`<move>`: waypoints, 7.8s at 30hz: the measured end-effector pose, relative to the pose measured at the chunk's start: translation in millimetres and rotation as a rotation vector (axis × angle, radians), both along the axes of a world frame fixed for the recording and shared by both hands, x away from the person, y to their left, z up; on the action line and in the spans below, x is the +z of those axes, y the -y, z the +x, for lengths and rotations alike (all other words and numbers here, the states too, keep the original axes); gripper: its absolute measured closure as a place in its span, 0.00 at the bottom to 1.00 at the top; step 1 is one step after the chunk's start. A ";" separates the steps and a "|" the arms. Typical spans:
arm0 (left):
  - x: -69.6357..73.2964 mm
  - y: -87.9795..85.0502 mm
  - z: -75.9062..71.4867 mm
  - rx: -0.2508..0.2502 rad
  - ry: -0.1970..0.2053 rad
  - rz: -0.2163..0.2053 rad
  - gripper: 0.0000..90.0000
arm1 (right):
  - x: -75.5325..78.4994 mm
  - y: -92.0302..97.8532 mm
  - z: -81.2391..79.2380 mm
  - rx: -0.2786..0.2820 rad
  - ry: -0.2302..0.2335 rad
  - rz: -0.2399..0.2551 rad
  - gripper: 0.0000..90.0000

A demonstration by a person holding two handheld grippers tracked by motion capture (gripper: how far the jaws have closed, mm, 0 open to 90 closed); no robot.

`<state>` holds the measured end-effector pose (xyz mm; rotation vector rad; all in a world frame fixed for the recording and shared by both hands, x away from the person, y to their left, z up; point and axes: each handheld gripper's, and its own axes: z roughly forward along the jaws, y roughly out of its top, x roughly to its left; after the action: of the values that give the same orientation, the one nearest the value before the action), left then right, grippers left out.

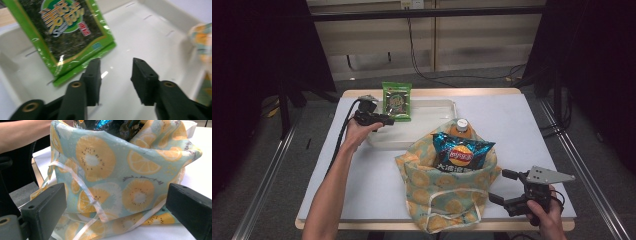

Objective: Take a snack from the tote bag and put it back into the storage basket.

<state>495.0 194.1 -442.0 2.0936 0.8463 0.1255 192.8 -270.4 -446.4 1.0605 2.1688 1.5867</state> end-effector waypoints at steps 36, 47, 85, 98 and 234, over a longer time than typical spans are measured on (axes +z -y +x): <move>64.1 35.8 -137.0 -0.218 0.206 -0.194 0.37 | 2.8 7.9 -2.1 -0.093 0.028 -0.001 0.04; 69.2 65.2 -163.5 -0.300 0.231 -0.265 0.31 | 3.0 8.9 -2.6 -0.092 0.024 0.017 0.04; 51.5 138.1 -147.7 -0.519 0.169 -0.249 0.51 | 3.6 7.1 -3.3 -0.053 0.030 0.012 0.04; 60.5 135.5 -156.1 -0.569 0.175 -0.264 0.83 | 2.9 7.6 -1.8 -0.055 0.026 0.007 0.04; 193.9 61.3 -54.7 -0.221 0.316 -0.417 0.92 | 0.8 9.0 2.3 -0.077 0.013 0.015 0.03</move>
<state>440.3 132.8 -248.1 1.7007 0.4055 0.1433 195.2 -279.4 -445.7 1.1209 2.0851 1.5740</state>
